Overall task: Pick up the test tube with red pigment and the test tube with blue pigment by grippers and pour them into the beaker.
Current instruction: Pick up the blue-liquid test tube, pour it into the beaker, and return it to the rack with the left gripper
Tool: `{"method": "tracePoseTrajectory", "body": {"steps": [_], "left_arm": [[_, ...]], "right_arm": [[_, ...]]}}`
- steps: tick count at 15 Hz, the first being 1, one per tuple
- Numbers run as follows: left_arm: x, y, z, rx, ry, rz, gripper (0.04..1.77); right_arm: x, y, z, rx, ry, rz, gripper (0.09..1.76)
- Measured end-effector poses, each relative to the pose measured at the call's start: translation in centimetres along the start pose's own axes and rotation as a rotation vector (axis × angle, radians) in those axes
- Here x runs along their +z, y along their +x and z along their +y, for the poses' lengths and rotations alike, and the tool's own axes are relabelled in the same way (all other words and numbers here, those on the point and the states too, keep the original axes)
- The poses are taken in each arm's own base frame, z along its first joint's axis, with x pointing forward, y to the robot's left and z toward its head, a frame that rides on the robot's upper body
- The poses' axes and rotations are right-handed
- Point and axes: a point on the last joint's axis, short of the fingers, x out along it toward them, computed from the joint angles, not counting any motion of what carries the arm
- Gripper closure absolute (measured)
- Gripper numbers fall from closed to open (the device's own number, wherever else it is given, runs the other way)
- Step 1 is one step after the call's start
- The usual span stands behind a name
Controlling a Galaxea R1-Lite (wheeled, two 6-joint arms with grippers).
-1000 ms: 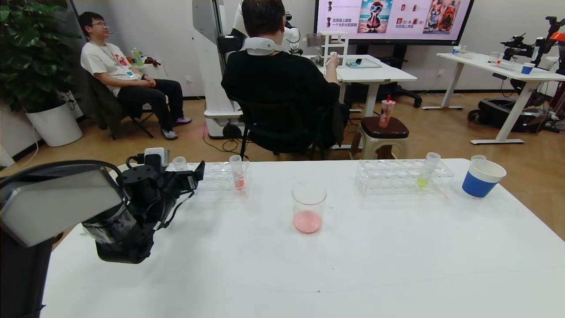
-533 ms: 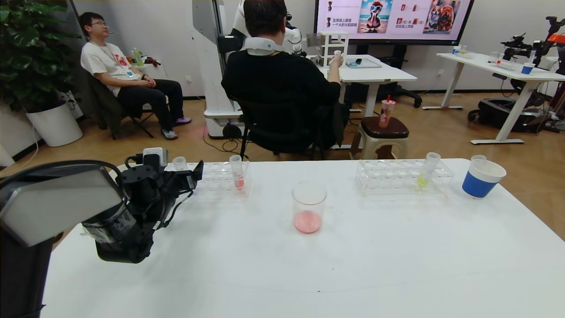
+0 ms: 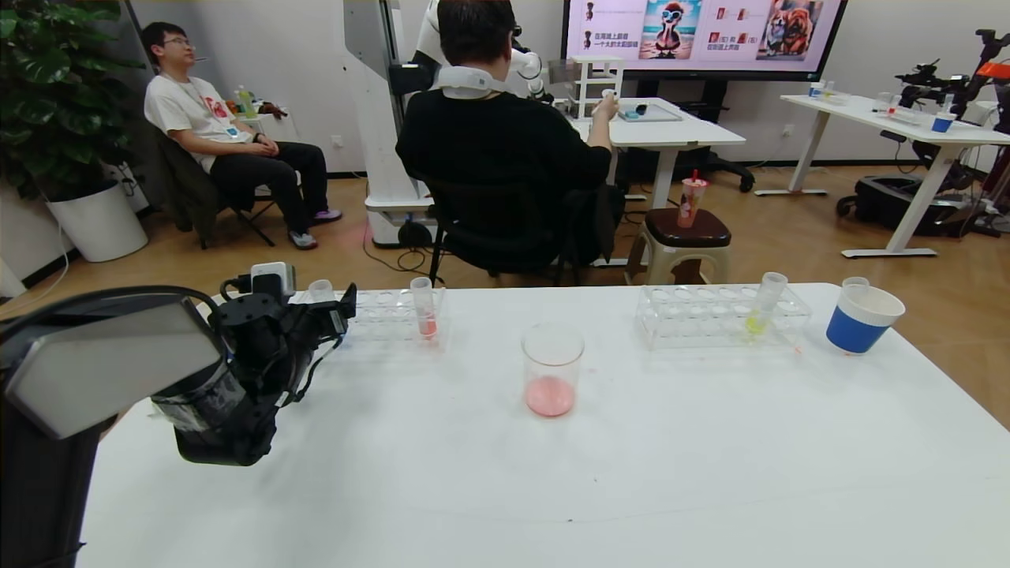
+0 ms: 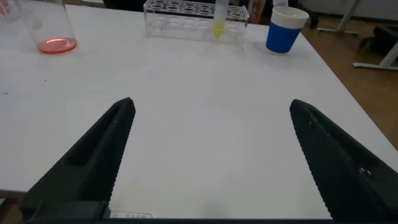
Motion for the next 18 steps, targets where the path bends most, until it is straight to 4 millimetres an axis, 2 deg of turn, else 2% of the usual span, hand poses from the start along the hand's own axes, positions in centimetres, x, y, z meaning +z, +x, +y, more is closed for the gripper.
{"method": "tracePoseTrajectory", "body": {"steps": [1, 2, 3, 4, 5, 7, 11, 14, 18], "left_arm": [[0.0, 0.0, -0.1, -0.003, 0.0, 0.001, 0.52], [-0.1, 0.0, -0.1, -0.005, -0.001, 0.002, 1.0], [-0.1, 0.0, -0.3, -0.009, -0.002, 0.001, 1.37], [-0.1, 0.0, -0.2, -0.009, -0.001, 0.001, 1.44], [-0.1, 0.0, -0.2, -0.007, -0.002, 0.001, 1.24], [-0.1, 0.0, -0.2, -0.008, -0.001, 0.002, 1.31], [0.4, 0.2, -0.2, -0.002, -0.001, -0.013, 1.3], [2.2, 0.4, -0.3, -0.001, 0.004, -0.014, 1.3], [5.9, 0.0, -0.4, -0.005, 0.007, -0.018, 1.3]], "right_arm": [[0.0, 0.0, 0.0, 0.0, 0.0, 0.0, 0.11], [0.0, 0.0, 0.0, 0.0, 0.0, 0.0, 0.11], [0.0, 0.0, 0.0, 0.0, 0.0, -0.001, 0.11], [0.0, 0.0, 0.0, 0.0, 0.0, 0.0, 0.11], [0.0, 0.0, 0.0, 0.001, 0.0, 0.0, 0.11], [0.0, 0.0, 0.0, 0.0, 0.0, 0.0, 0.11], [0.0, 0.0, 0.0, 0.0, 0.0, 0.0, 0.11], [0.0, 0.0, 0.0, 0.001, 0.0, 0.0, 0.11], [0.0, 0.0, 0.0, 0.0, 0.0, 0.0, 0.11]]}}
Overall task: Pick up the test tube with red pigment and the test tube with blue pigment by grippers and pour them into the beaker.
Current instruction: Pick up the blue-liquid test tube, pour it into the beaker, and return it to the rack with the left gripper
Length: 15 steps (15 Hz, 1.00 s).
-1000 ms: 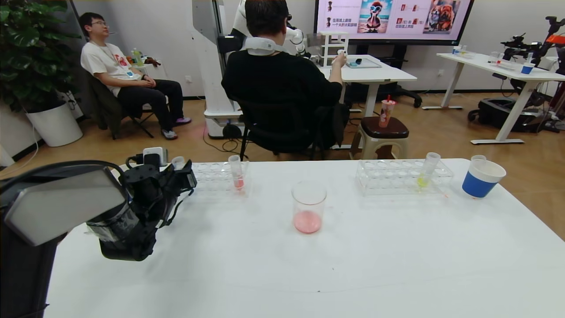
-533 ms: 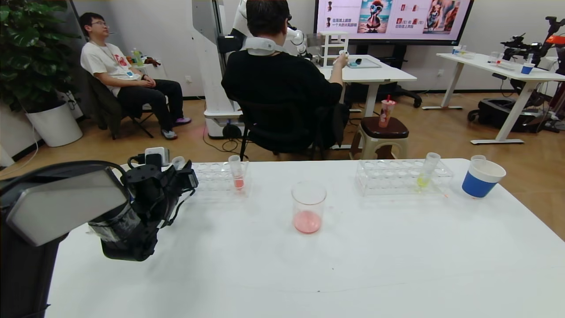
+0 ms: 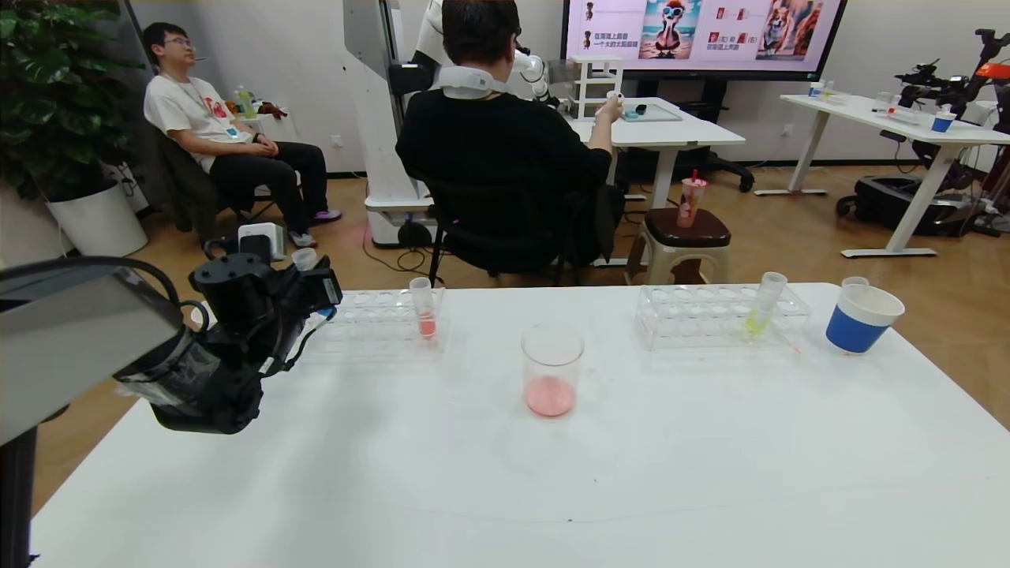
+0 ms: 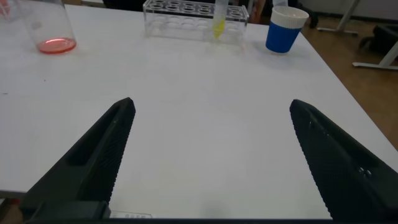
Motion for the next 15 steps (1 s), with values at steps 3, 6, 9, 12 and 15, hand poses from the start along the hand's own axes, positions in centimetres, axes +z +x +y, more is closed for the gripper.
{"method": "tracePoseTrajectory", "body": {"steps": [3, 6, 9, 12, 15], "left_arm": [[2.5, -0.6, -0.1, -0.011, 0.009, -0.01, 1.3], [4.6, -1.5, -0.7, -0.095, 0.029, 0.029, 1.3], [7.6, -2.6, -3.5, -0.26, 0.028, 0.048, 1.3], [10.8, -3.4, -7.6, -0.393, 0.024, 0.01, 1.3], [12.2, -4.8, -11.8, -0.626, 0.018, -0.035, 1.3]], "right_arm": [[0.0, 0.0, 0.0, 0.0, 0.0, 0.0, 0.11], [0.0, 0.0, 0.0, 0.0, 0.0, 0.0, 0.11], [0.0, 0.0, 0.0, 0.0, 0.0, 0.0, 0.11], [0.0, 0.0, 0.0, 0.0, 0.0, 0.0, 0.11], [0.0, 0.0, 0.0, 0.0, 0.0, 0.0, 0.11]]}}
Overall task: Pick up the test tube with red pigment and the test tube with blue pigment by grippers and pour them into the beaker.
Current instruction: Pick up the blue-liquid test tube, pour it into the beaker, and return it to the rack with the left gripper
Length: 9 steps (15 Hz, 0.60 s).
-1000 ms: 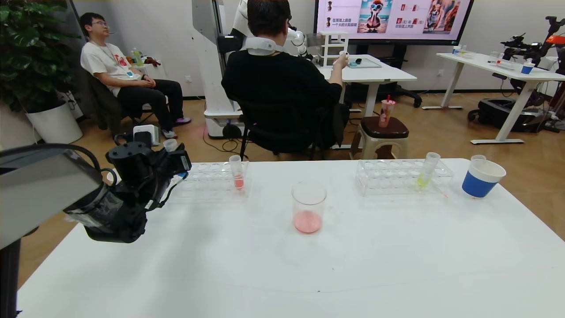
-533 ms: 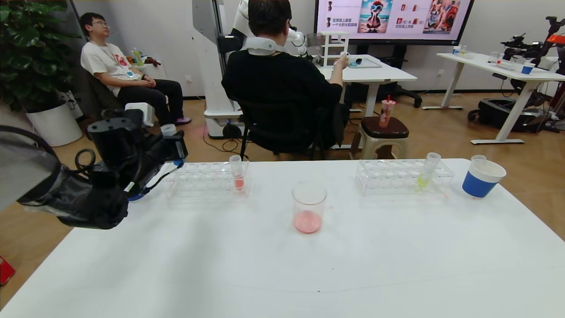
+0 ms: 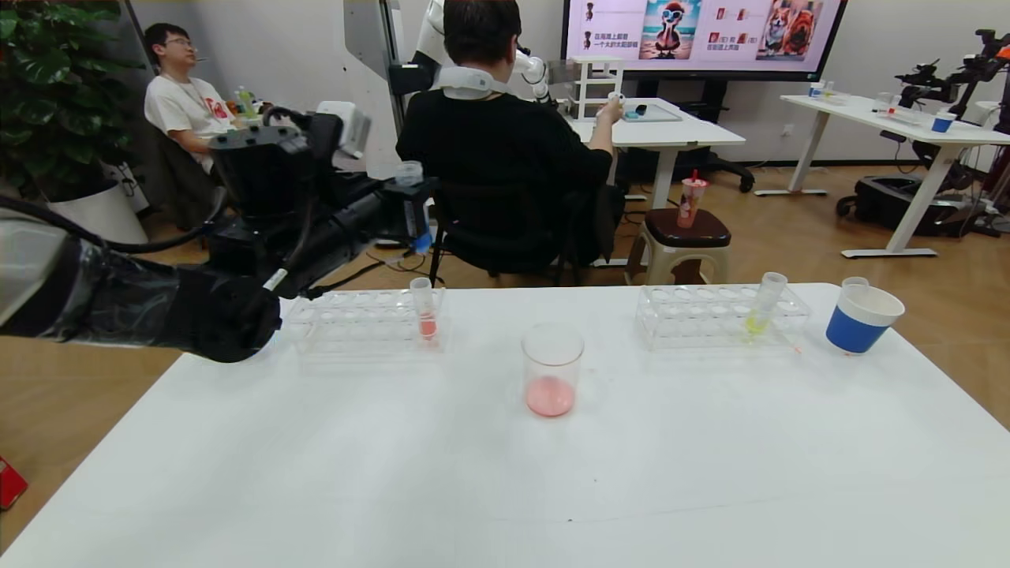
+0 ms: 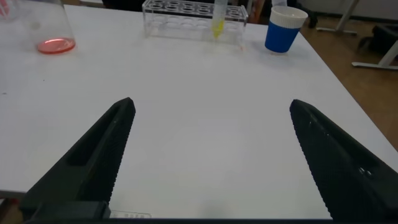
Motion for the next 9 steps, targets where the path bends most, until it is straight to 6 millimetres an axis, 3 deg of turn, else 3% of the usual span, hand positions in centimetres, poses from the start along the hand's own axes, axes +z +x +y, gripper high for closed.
{"method": "tracePoseTrajectory", "body": {"steps": [3, 9], "left_arm": [[-1.0, 0.3, -2.4, -0.226, -0.006, 0.022, 1.3], [-4.3, 3.3, -2.8, -0.364, 0.288, -0.115, 1.3]], "right_arm": [[0.0, 0.0, 0.0, 0.0, 0.0, 0.0, 0.11], [0.0, 0.0, 0.0, 0.0, 0.0, 0.0, 0.11]]}}
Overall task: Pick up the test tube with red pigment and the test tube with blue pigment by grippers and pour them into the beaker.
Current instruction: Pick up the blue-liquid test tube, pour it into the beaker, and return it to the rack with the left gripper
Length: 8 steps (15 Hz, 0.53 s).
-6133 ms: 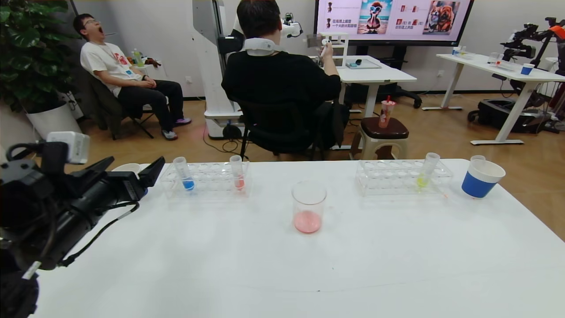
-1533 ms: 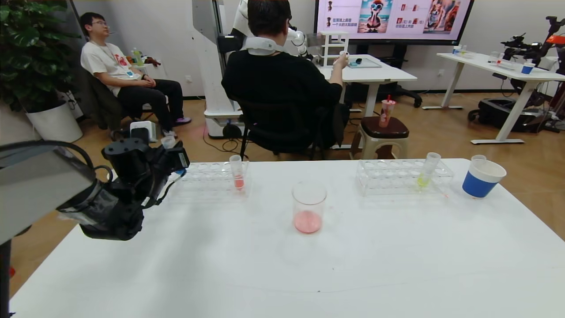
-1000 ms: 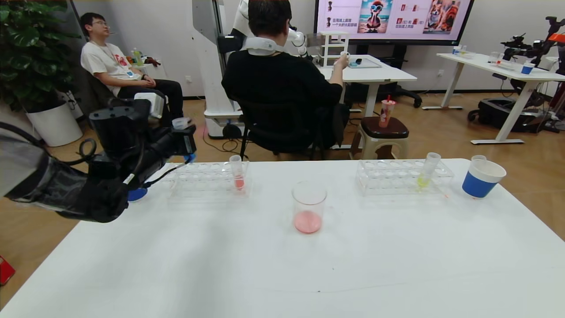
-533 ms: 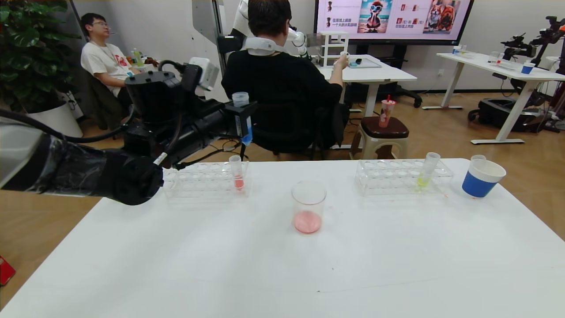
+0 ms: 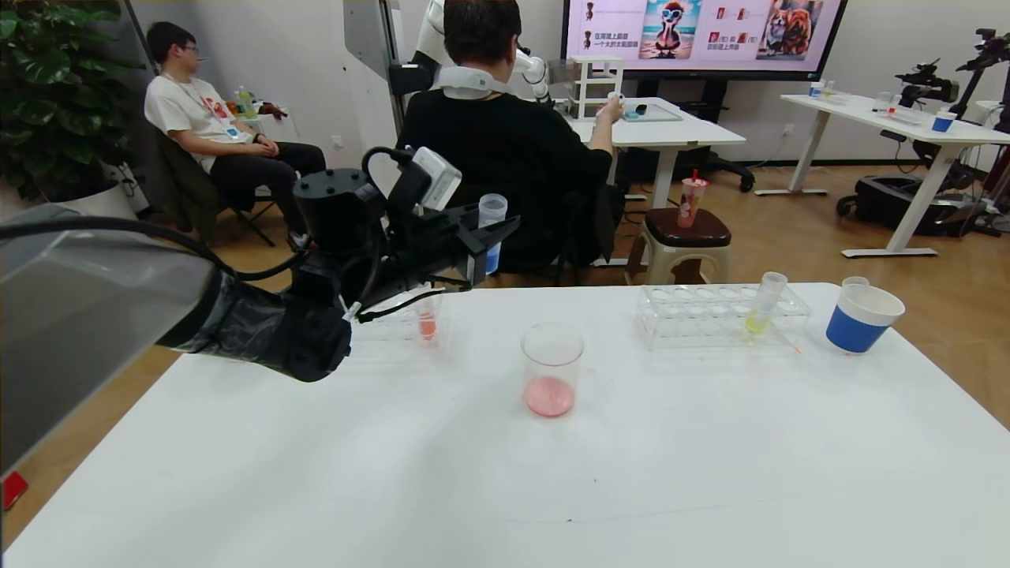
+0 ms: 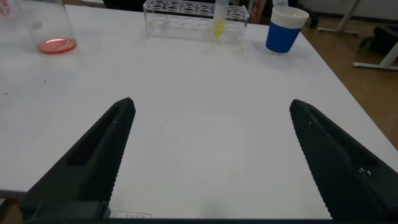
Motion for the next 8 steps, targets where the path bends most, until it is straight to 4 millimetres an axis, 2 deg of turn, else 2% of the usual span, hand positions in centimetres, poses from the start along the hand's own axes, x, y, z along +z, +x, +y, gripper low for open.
{"method": "tracePoseTrajectory", "body": {"steps": [4, 8], "left_arm": [[-2.6, 0.8, -0.4, -0.092, 0.275, -0.008, 1.3], [-3.5, 0.9, -0.1, -0.159, 0.506, -0.055, 1.3]], "right_arm": [[0.0, 0.0, 0.0, 0.0, 0.0, 0.0, 0.11], [0.0, 0.0, 0.0, 0.0, 0.0, 0.0, 0.11]]}}
